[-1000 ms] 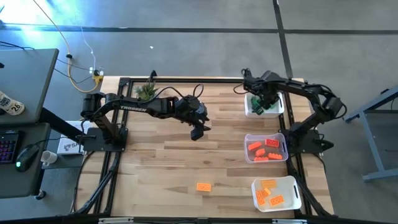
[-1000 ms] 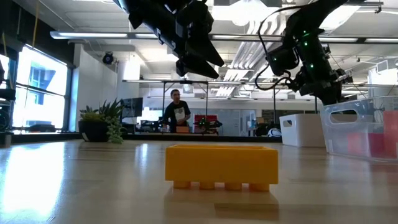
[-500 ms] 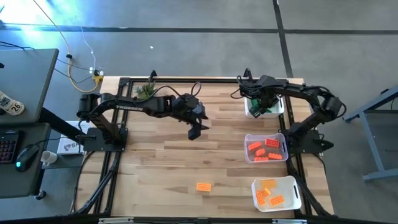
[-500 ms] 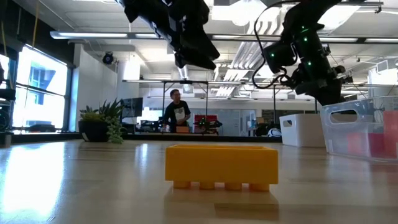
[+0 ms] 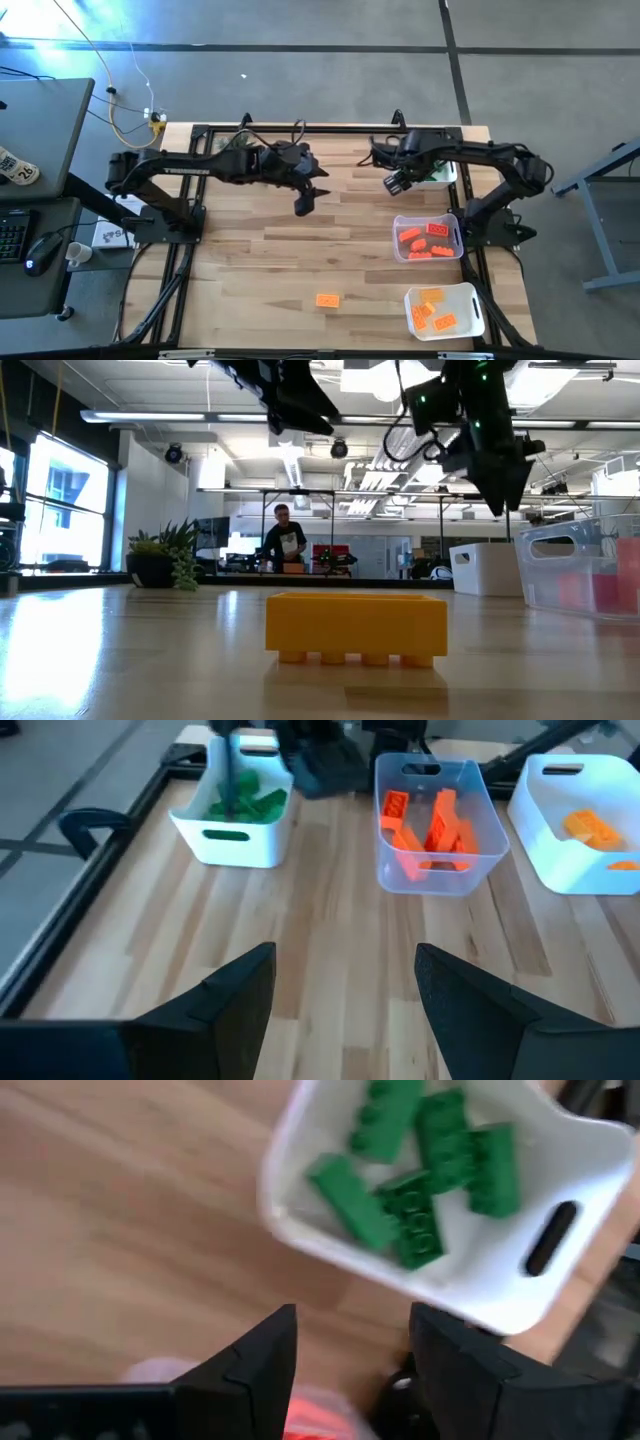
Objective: Sort & place blocks by color
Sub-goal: Put the yellow game piece into the bottom white bin
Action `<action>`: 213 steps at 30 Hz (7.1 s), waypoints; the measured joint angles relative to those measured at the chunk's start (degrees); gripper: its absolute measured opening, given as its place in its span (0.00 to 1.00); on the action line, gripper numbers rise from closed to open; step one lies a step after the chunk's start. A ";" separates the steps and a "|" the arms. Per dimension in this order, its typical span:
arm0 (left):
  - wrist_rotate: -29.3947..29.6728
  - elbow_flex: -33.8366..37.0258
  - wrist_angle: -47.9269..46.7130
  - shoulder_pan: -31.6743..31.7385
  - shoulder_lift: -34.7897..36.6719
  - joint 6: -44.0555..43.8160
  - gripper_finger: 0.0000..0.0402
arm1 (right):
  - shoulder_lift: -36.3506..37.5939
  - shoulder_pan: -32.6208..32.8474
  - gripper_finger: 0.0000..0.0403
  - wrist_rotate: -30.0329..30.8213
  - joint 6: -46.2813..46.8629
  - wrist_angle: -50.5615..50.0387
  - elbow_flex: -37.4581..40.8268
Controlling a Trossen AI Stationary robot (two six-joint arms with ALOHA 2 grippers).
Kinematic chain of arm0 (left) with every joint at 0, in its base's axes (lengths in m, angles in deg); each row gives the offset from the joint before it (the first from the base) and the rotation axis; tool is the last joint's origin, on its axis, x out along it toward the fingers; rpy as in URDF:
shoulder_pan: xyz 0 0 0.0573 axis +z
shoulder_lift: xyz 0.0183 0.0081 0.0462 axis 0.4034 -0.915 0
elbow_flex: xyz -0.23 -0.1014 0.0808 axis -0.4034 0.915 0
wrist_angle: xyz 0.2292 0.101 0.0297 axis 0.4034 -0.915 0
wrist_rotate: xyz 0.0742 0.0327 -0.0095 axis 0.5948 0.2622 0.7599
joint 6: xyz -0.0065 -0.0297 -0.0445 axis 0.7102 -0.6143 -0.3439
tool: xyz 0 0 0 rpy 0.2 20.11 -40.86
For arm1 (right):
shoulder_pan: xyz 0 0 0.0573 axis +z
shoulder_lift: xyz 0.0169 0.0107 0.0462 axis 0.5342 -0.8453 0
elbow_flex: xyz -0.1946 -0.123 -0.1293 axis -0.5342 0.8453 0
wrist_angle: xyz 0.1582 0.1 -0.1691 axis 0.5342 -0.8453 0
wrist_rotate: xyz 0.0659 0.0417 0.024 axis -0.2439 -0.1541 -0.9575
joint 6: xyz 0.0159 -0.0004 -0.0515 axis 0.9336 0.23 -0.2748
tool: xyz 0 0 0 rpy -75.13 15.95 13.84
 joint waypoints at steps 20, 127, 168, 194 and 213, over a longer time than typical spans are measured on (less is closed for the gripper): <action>0.37 -0.02 -25.21 -1.89 10.47 -5.18 0.57 | 0.02 26.90 0.45 -4.81 20.06 31.02 -7.04; 6.35 -0.04 -41.23 -23.91 10.35 -54.02 0.57 | -30.23 51.21 0.55 -7.20 -4.35 70.31 -7.04; 7.43 -0.02 -41.28 -23.89 10.33 -52.21 0.57 | -32.33 51.16 0.50 -4.76 -9.70 65.82 -7.08; 7.89 0.00 -41.25 -23.64 15.55 -37.02 0.57 | -28.77 48.82 0.29 -6.22 4.53 58.89 -6.93; 10.97 0.97 -41.34 -19.70 35.96 -26.57 0.57 | -11.89 56.56 0.29 -0.74 30.27 33.58 -7.00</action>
